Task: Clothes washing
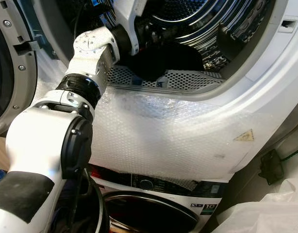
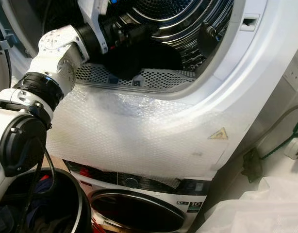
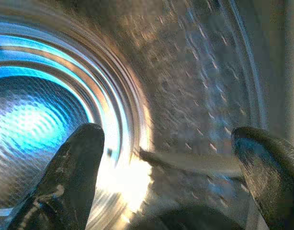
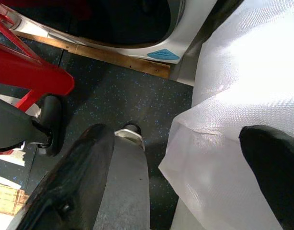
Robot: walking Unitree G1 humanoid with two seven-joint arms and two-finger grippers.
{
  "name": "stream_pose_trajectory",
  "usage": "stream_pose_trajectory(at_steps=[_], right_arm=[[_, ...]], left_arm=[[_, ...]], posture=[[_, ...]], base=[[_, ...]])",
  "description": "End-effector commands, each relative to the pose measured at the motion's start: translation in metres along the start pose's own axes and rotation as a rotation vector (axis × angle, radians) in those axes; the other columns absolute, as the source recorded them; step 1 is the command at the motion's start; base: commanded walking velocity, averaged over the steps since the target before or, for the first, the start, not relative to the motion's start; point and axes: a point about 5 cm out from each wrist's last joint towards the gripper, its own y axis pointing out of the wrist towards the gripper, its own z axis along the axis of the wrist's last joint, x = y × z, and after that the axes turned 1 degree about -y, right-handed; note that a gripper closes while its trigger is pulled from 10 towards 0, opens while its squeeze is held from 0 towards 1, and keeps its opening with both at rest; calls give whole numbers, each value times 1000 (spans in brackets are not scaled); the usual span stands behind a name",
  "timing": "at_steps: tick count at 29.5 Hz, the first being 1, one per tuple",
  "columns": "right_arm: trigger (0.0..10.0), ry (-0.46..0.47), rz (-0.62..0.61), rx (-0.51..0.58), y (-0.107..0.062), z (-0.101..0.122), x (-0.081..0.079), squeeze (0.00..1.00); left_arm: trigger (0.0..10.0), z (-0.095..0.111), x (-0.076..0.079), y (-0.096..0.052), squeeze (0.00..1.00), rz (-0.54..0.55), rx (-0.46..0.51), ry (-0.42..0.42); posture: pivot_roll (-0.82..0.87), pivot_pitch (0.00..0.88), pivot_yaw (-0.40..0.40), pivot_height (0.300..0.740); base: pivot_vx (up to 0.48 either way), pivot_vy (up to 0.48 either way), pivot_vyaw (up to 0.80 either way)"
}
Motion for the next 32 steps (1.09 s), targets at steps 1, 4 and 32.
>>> stream_pose_trajectory(at_steps=[1,4,32], right_arm=[[10000,0,13,7,1,2,-6,0],[10000,11,13,15,1,5,-8,0],[10000,59,15,44,6,23,-21,0]], left_arm=[[10000,-4,9,3,0,-134,-80,2],[10000,-13,19,-1,0,-257,-90,-13],[10000,-25,95,-50,0,377,-39,21]], posture=[[31,0,14,740],[22,0,19,740],[114,0,46,740]], base=[[0,0,0],[0,0,0],[0,0,0]])
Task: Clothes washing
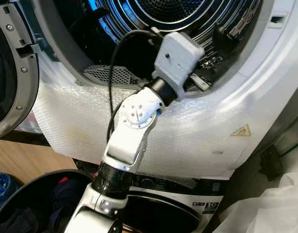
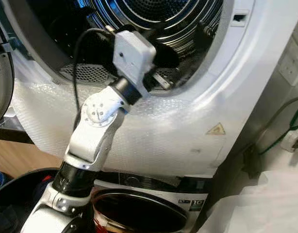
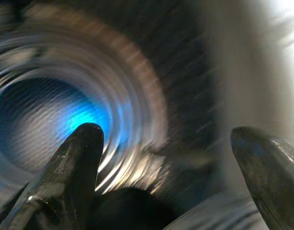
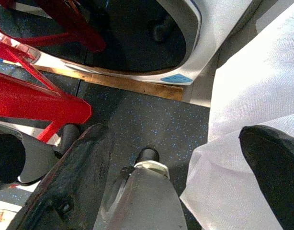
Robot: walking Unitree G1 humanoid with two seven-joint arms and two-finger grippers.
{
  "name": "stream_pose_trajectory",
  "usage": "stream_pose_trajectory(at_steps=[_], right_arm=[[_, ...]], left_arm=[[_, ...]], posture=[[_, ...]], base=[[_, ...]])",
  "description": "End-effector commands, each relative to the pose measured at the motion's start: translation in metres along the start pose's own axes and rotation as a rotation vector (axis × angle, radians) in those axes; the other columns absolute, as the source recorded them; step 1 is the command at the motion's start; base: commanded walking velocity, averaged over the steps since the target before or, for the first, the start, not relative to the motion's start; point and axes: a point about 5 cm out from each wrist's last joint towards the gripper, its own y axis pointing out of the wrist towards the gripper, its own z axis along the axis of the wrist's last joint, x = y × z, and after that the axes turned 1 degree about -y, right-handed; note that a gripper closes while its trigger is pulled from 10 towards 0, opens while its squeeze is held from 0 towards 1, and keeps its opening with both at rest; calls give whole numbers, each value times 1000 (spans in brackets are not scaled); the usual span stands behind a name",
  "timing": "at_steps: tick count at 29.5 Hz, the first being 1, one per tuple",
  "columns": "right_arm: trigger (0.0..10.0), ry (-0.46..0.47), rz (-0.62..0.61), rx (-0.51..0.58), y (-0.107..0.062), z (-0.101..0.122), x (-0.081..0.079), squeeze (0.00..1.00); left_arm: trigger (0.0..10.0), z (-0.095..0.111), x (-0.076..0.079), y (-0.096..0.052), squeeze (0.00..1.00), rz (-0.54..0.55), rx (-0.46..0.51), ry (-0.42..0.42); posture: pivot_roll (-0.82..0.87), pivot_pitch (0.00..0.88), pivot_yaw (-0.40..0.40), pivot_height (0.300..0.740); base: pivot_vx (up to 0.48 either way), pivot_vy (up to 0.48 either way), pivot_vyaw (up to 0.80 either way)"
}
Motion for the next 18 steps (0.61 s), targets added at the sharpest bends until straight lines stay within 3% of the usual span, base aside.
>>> stream_pose_trajectory(at_steps=[1,4,8,10,12,14,18], right_arm=[[10000,-1,8,-14,0,-2,-3,0],[10000,-4,5,-16,0,-3,-1,0],[10000,-5,-1,-17,0,-3,2,0],[10000,-18,0,-21,0,-3,2,0],[10000,-22,3,-22,0,-2,1,0],[10000,-22,4,-19,0,-1,1,0],[10000,-24,10,-14,1,1,0,0]], left_arm=[[10000,3,-16,-1,0,85,-35,20],[10000,-5,-35,-9,0,218,-173,-53],[10000,-6,-44,-16,0,231,-235,-91],[10000,-11,-60,-20,0,180,-356,-232],[10000,-13,-64,-21,0,152,-406,-255],[10000,-11,-67,-21,0,116,-423,-199],[10000,-11,-84,-26,0,114,-490,-202]], posture=[[118,0,46,740],[120,0,48,740],[119,0,51,740],[130,0,50,740],[129,0,52,740],[127,0,56,740],[127,0,58,740]], base=[[0,0,0],[0,0,0],[0,0,0],[0,0,0],[0,0,0],[0,0,0],[0,0,0]])
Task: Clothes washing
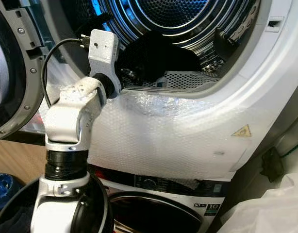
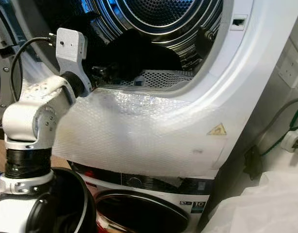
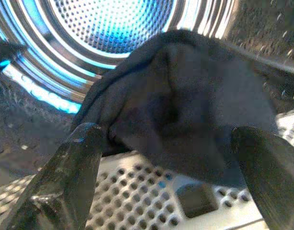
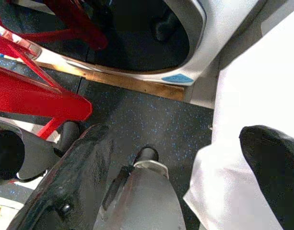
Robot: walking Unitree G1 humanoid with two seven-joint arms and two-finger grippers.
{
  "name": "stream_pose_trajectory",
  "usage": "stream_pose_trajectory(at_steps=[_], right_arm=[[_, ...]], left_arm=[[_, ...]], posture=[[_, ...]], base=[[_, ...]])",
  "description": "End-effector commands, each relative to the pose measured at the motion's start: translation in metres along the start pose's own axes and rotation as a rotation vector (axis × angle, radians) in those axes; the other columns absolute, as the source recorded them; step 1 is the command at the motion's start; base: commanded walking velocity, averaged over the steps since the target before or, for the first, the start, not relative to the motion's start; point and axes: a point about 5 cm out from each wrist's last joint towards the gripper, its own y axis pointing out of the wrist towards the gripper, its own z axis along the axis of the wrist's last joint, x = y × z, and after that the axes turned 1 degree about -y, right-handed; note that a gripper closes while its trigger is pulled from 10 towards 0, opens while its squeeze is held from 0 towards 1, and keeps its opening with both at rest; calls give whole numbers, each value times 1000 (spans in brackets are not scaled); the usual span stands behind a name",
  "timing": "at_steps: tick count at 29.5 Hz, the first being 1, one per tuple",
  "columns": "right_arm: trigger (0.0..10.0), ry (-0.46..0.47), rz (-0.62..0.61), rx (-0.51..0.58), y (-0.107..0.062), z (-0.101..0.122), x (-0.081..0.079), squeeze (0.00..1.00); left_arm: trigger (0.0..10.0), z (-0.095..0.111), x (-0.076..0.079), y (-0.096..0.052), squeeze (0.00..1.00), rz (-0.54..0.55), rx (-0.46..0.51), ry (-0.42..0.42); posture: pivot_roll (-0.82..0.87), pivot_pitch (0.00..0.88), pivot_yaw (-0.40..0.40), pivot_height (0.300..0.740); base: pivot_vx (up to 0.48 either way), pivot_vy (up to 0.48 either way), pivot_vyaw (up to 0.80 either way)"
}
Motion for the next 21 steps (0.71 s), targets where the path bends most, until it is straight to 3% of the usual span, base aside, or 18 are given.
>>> stream_pose_trajectory(at_steps=[1,6,8,11,14,16,21], right_arm=[[10000,-10,14,-11,0,-1,-4,0],[10000,-17,19,-12,0,-1,-5,0],[10000,-16,17,-11,0,-2,-4,0],[10000,-12,14,-11,0,-3,-3,0],[10000,-9,3,-17,-2,-7,3,0],[10000,-11,-2,-22,-3,-11,6,0],[10000,-11,-18,-41,-6,-21,12,0]], left_arm=[[10000,4,-6,1,0,-7,-25,-11],[10000,4,-24,10,0,-53,-59,32],[10000,4,-33,23,0,-147,-31,59],[10000,8,-42,28,0,-118,-19,71],[10000,18,-57,40,0,-58,23,4],[10000,19,-58,45,0,-47,27,41],[10000,27,-42,58,0,-181,112,-10]], posture=[[126,0,59,740],[121,0,59,740],[111,0,61,740],[87,0,62,740],[64,0,60,740],[50,0,60,740],[13,0,61,740]], base=[[0,0,0],[0,0,0],[0,0,0],[0,0,0],[0,0,0],[0,0,0],[0,0,0]])
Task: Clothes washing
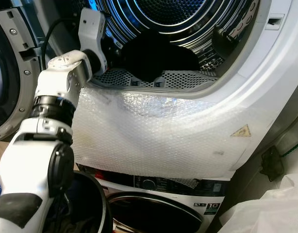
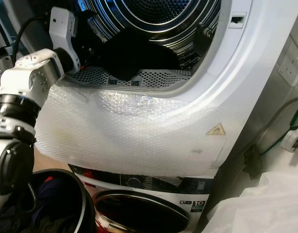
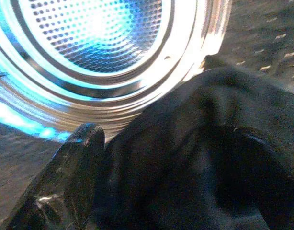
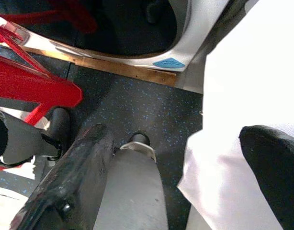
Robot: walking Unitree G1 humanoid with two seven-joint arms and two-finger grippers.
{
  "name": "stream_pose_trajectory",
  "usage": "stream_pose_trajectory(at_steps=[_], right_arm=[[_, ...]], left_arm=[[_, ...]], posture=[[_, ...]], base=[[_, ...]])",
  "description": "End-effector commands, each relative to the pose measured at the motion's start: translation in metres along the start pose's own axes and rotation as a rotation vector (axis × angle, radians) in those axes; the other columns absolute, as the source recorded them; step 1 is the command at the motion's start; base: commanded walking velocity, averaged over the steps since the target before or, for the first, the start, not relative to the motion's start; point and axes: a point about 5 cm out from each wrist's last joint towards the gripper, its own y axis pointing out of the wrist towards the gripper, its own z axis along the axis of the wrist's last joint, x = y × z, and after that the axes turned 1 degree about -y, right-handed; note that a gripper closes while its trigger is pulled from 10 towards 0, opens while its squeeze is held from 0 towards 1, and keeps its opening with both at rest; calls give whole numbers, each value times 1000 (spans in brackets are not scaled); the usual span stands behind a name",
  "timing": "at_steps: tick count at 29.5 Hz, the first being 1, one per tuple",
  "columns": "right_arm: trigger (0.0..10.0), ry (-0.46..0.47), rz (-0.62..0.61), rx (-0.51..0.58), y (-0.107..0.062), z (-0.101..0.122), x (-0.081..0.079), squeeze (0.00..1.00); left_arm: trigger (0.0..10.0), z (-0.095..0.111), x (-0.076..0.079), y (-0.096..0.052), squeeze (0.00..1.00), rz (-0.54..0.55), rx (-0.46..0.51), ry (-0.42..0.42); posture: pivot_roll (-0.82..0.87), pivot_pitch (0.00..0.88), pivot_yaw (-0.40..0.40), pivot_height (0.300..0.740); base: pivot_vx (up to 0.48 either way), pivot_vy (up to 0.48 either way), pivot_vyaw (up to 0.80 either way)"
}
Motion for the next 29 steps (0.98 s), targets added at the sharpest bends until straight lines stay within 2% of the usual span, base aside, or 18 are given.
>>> stream_pose_trajectory(at_steps=[1,3,9,13,18,20,22,25,27,29], right_arm=[[10000,9,3,-4,-2,-5,-1,0],[10000,12,-1,-7,-2,-8,1,0],[10000,16,-7,-16,-4,-13,4,0],[10000,20,-16,-21,-5,-16,8,0],[10000,37,-38,-18,-6,-18,12,0],[10000,45,-42,-20,-7,-21,13,0],[10000,47,-44,-21,-8,-22,14,0],[10000,46,-49,-18,-8,-24,15,0],[10000,46,-49,-18,-8,-24,15,0],[10000,31,-50,-9,-9,-23,16,0]], left_arm=[[10000,6,15,10,0,-131,36,-38],[10000,3,26,17,0,-184,20,-47],[10000,-2,44,30,0,-211,-19,-85],[10000,-4,51,36,0,-167,-55,-37],[10000,11,68,40,0,-337,35,-85],[10000,18,79,41,0,-461,90,-95],[10000,21,83,42,0,-478,119,-102],[10000,32,87,46,0,-436,200,-156],[10000,32,87,46,0,-436,200,-156],[10000,40,83,49,0,-292,247,-142]], posture=[[-7,0,62,740],[-30,0,66,740],[-59,0,72,740],[-90,0,78,740],[-138,0,98,740],[-152,0,99,740],[-156,0,100,740],[-158,0,91,740],[-158,0,91,740],[-140,0,71,740]], base=[[0,0,0],[0,0,0],[0,0,0],[0,0,0],[0,0,0],[0,0,0],[0,0,0],[0,0,0],[0,0,0],[0,0,0]])
